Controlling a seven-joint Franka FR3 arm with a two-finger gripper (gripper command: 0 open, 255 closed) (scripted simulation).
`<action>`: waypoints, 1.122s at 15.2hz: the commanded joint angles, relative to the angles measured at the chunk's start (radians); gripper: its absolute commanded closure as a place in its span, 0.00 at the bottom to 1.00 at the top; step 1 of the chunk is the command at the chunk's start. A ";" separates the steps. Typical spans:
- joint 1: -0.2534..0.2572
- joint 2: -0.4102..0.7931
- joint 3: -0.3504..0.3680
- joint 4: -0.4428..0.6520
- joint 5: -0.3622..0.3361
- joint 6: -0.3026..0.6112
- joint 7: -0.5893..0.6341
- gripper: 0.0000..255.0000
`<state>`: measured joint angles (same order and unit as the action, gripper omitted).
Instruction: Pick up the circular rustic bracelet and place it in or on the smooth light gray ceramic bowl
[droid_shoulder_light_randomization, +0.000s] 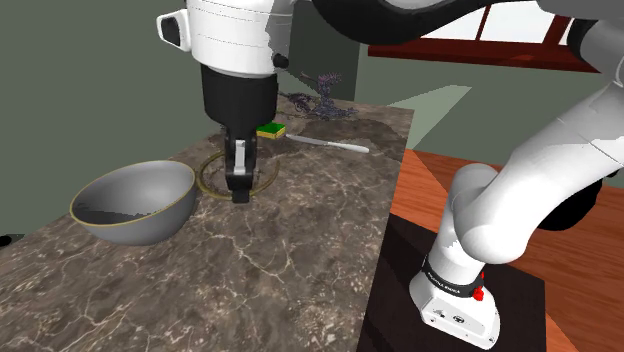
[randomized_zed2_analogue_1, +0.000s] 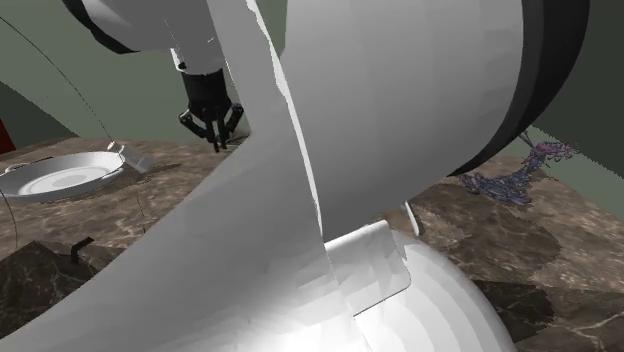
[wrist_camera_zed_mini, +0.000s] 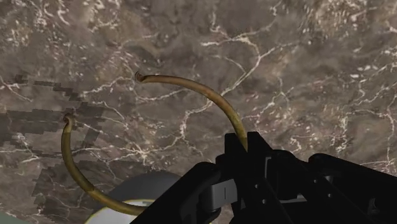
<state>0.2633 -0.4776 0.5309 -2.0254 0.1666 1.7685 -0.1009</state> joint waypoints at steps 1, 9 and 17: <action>-0.003 0.007 -0.002 0.033 -0.004 -0.027 0.001 1.00; -0.032 0.114 0.027 0.194 -0.050 -0.087 0.027 1.00; -0.045 0.524 0.158 0.574 -0.290 -0.131 0.160 1.00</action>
<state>0.2123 -0.0272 0.6704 -1.5240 -0.0741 1.6533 0.0358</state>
